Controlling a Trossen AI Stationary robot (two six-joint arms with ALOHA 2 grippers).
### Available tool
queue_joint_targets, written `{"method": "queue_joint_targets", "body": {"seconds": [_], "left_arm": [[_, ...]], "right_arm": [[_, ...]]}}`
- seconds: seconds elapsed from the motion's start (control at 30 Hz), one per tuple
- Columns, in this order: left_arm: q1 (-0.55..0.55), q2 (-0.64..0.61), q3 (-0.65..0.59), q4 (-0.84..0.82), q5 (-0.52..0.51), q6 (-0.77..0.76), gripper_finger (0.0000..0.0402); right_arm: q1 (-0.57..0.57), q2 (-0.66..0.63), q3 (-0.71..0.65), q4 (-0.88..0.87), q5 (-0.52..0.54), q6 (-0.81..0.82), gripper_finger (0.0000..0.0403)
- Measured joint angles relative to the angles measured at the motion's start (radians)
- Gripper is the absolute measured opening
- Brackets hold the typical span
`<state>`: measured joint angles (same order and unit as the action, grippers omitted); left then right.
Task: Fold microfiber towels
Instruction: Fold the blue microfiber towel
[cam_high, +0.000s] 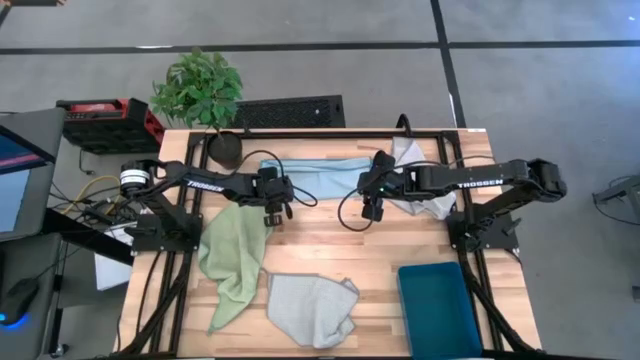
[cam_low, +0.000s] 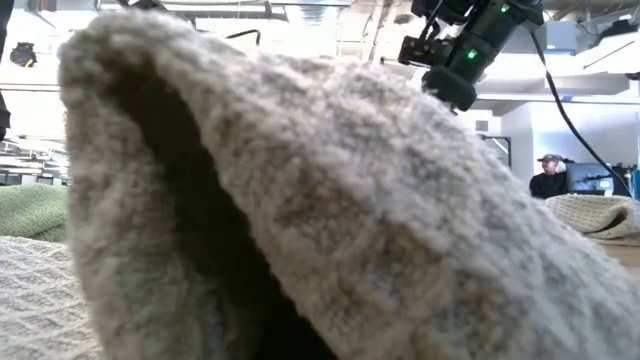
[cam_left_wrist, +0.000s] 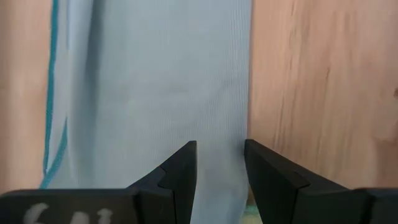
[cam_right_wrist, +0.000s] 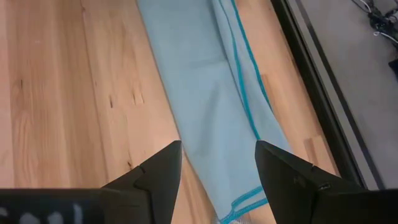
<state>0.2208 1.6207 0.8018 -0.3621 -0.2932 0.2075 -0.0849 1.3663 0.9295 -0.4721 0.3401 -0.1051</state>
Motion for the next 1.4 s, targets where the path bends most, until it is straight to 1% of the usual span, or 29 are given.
{"method": "queue_joint_targets", "body": {"seconds": [0.07, 0.23, 0.43, 0.5, 0.63, 0.77, 0.9, 1.07, 1.17, 1.4], "left_arm": [[0.009, 0.0, -0.004, 0.003, 0.0, 0.034, 0.0128], [0.031, 0.0, -0.004, 0.004, 0.004, 0.031, 0.0128], [0.06, 0.0, -0.004, -0.02, 0.113, -0.009, 0.0128], [0.068, 0.0, -0.004, -0.028, 0.13, -0.009, 0.0128], [0.085, 0.0, -0.006, -0.038, 0.131, -0.009, 0.0128], [0.1, -0.003, -0.03, -0.015, 0.138, -0.035, 0.0128], [0.113, -0.005, -0.059, 0.007, 0.149, -0.014, 0.0128], [0.116, -0.004, -0.06, 0.009, 0.149, 0.018, 0.0125], [0.116, -0.003, -0.061, 0.011, 0.149, 0.021, 0.0104], [0.116, 0.0, -0.056, 0.035, 0.148, 0.07, 0.0015]], "right_arm": [[0.0, 0.0, 0.0, -0.001, 0.0, 0.0, 0.0228], [0.0, 0.0, 0.0, -0.011, -0.001, 0.001, 0.0228], [0.0, 0.0, 0.0, -0.011, -0.002, 0.019, 0.0228], [0.0, 0.0, 0.0, -0.01, -0.002, 0.019, 0.0228], [0.0, 0.0, 0.0, -0.007, -0.002, 0.019, 0.0228], [0.0, 0.0, 0.0, -0.007, -0.001, 0.03, 0.0228], [0.0, 0.0, 0.0, -0.006, -0.001, 0.053, 0.0228], [0.0, 0.0, 0.0, 0.002, -0.001, 0.053, 0.0228], [0.0, 0.0, 0.0, 0.017, -0.001, 0.053, 0.0228], [0.0, 0.0, 0.0, 0.017, -0.001, 0.053, 0.0228]]}}
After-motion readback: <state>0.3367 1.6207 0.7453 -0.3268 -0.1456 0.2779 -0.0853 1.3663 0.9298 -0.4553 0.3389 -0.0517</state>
